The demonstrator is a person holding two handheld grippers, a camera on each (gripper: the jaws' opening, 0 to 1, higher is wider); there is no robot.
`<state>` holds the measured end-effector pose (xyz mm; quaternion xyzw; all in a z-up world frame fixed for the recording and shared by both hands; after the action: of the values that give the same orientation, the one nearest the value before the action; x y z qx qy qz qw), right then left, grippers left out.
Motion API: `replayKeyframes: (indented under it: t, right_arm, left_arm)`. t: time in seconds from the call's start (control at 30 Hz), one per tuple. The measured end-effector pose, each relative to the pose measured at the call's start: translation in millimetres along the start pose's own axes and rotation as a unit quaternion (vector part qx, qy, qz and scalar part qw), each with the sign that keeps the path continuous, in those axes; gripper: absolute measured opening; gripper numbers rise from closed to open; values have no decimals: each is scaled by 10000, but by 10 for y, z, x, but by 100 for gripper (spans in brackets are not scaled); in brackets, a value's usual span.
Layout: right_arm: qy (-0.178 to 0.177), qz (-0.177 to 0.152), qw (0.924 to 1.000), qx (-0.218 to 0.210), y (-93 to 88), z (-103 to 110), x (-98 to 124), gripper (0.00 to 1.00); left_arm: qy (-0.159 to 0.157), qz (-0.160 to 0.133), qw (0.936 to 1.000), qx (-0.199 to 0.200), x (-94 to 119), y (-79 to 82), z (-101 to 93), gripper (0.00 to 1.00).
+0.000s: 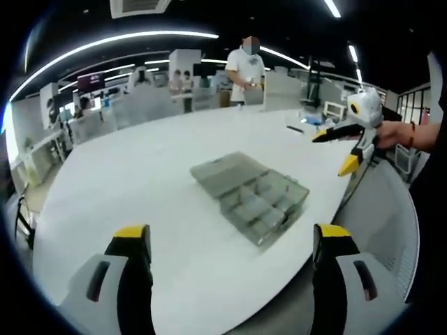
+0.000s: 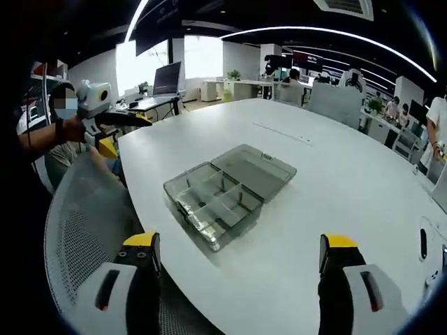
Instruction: Insert the divider into the dual guide fixture by aligning both edges with the guide slots and pushing it downward to the bottom, including one-sided entry, uneven engagement, binding, and posture correction.
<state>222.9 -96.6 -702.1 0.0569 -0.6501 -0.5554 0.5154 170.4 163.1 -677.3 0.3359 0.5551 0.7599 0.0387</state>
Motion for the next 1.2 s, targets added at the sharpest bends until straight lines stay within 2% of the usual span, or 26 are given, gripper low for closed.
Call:
replayKeyframes:
  t: [0.6,1.2]
  right_arm:
    - [-16,-15,9999,-169,-10,-19,55,96]
    - [85,-12,9999,-129,7,30,46,97]
  left_arm:
    - [-56,86,9999,-30,16,-14,-64,99]
    - [-7,-48,10000,19,-21,46,-47,99]
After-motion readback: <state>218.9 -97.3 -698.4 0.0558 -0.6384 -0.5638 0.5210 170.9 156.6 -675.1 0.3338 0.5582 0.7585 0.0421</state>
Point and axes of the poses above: the point that each gripper's makers call its tool centre point, and the gripper's own axes: x roughly backward along the fingers, z roughly to its left, y roughly out of its top, the point moved 1 cm from there along x, roughly backward along the fingers, and after that the axes turned 12 degrees about -x, right-handed, at the moved point
